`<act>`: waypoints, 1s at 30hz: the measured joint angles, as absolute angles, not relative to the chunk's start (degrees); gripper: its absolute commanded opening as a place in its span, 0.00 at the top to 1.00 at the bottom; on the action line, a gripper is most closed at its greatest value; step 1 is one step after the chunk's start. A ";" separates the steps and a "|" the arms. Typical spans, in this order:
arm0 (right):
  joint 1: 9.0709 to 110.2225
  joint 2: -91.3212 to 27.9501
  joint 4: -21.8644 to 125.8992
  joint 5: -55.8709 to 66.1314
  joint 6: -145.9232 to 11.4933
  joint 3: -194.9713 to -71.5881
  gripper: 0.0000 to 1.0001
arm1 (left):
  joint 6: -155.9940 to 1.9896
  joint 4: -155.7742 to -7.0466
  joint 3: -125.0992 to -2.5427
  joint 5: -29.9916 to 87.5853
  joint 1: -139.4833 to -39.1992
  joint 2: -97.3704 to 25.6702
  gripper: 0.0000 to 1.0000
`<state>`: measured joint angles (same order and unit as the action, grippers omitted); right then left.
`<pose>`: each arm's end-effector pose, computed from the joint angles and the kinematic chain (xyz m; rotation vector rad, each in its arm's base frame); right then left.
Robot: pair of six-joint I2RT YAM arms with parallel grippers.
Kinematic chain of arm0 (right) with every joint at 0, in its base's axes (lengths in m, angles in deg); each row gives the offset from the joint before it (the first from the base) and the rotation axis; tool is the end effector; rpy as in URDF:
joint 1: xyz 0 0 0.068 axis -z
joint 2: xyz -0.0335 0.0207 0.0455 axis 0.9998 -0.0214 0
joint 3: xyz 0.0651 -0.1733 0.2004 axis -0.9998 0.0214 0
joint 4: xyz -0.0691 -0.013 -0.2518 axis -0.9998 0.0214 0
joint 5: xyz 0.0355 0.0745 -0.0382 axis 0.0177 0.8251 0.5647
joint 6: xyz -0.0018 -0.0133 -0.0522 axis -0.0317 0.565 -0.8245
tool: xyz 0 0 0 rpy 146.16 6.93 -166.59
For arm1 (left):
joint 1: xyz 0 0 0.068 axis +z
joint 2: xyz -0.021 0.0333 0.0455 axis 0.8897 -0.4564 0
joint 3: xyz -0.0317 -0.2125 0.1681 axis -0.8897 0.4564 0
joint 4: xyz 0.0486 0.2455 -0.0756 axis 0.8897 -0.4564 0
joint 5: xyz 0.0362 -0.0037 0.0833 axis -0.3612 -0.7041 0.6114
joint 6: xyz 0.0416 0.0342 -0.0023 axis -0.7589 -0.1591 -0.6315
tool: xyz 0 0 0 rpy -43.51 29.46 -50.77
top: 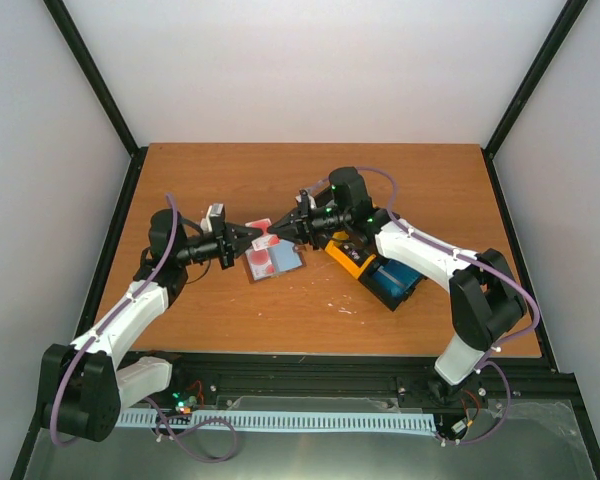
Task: Put the credit cards into the card holder
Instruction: Pick up the credit card from the storage box.
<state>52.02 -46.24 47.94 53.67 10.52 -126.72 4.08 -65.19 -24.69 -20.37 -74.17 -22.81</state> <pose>0.2853 0.2500 0.2836 -0.1793 -2.2947 -1.8182 0.2216 -0.0749 0.2619 -0.6367 2.1679 -2.0320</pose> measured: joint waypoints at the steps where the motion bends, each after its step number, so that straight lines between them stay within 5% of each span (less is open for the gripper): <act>1: 52.02 -46.24 47.91 53.67 9.67 -126.72 0.90 | 4.06 -65.01 -24.69 -20.37 -74.15 -22.81 0.99; 8: 52.04 -46.20 45.82 53.78 5.19 -126.81 0.78 | 3.40 -64.25 -24.84 -20.46 -74.15 -22.81 0.99; 30: 53.40 -39.55 30.21 57.41 2.37 -125.83 0.90 | 0.34 -59.33 -36.45 -30.01 -74.15 -24.04 0.99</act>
